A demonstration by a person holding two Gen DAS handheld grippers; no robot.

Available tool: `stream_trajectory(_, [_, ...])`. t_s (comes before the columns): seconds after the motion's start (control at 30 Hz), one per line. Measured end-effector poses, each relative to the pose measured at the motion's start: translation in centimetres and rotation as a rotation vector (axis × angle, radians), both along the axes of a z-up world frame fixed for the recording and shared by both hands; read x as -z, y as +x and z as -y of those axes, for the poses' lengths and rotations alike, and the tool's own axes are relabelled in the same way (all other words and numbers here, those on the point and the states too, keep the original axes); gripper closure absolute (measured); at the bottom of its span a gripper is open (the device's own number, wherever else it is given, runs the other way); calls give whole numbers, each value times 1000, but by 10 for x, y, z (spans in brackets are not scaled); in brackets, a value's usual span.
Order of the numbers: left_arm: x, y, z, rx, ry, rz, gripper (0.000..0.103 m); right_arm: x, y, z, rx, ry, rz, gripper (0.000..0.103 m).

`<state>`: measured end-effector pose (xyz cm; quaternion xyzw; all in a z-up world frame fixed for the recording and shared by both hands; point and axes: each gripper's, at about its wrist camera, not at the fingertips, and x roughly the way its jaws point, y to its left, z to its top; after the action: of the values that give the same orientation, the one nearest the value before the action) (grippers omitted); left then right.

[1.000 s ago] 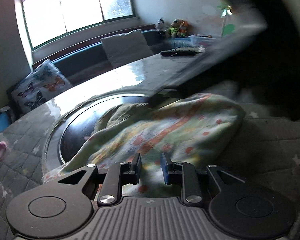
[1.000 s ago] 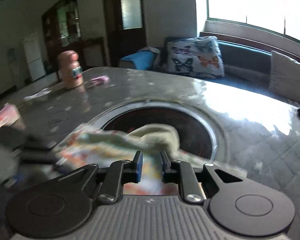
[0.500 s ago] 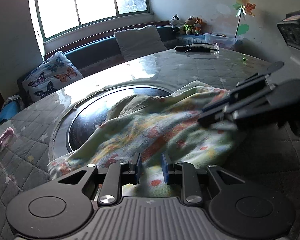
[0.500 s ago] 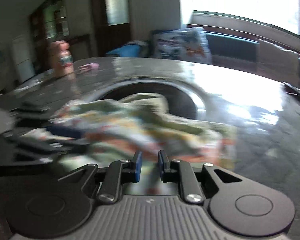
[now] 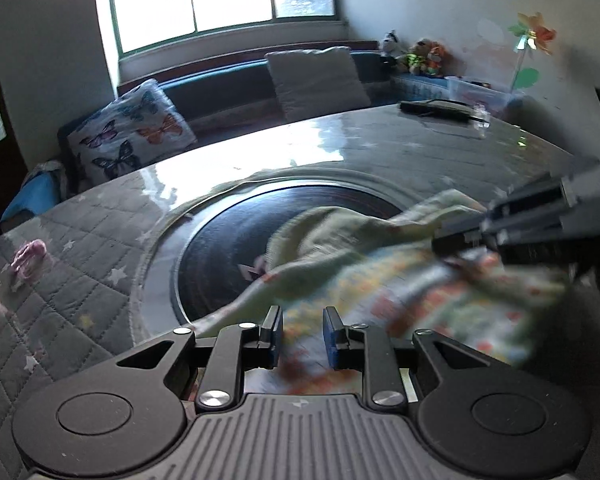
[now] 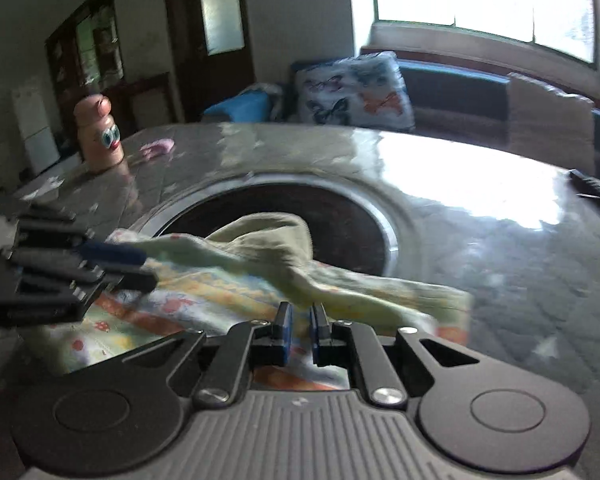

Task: Fold clothes
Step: 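Lay the folded shirt down and open both grippers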

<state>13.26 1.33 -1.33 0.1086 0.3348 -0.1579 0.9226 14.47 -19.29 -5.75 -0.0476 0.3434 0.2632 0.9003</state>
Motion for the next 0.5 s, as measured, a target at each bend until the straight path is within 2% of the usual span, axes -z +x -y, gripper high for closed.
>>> stream_trajectory(0.13, [8,20,-8,-42,10,-31,78,9,18,-11,7,-30,-42,94])
stream_trajectory(0.27, [6,21,-13,-60,-13,-36,77,0,19,-15,7,-34,-24,91])
stream_trajectory(0.37, [1,14,-13,-73,-16,-16,67,-8,12,-22,-31,-25,-4,80])
stream_trajectory(0.5, [-2,7,-15,-97,-22,-2,59,-6,1,-40,-99,-23,1,78])
